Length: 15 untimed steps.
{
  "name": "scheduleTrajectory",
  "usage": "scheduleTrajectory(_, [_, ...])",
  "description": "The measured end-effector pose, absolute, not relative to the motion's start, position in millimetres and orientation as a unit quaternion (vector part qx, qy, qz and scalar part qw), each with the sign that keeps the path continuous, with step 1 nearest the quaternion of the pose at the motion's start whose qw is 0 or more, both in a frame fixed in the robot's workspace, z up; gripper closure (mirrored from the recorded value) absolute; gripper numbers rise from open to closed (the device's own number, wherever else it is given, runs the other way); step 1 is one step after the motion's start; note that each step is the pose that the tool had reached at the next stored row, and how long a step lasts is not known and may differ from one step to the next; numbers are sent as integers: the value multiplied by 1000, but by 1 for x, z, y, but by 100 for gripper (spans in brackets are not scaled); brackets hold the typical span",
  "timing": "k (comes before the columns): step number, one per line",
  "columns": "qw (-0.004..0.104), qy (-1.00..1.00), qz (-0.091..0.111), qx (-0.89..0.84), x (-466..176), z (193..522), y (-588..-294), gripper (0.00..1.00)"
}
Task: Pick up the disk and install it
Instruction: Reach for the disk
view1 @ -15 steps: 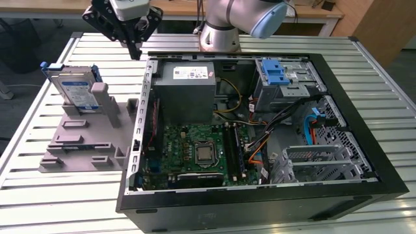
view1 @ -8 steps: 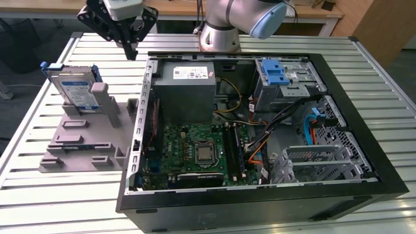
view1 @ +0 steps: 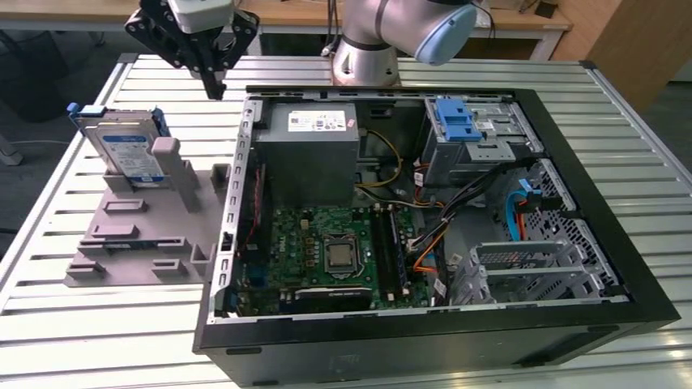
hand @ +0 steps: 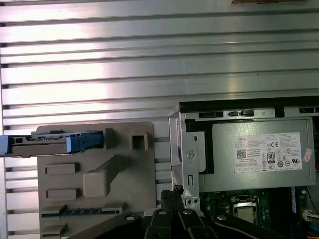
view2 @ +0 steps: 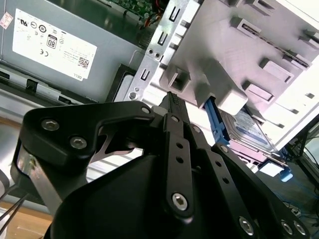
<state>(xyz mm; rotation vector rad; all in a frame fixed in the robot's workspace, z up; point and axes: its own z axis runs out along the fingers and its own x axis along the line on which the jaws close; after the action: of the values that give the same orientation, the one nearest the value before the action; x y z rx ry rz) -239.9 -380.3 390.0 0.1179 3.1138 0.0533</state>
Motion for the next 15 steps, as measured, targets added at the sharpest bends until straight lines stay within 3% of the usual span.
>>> scheduleTrajectory(6, [4,999,17,38,-242,389,-378,89])
scheduleTrajectory(15, [4,999,17,38,-254,388,-371,89])
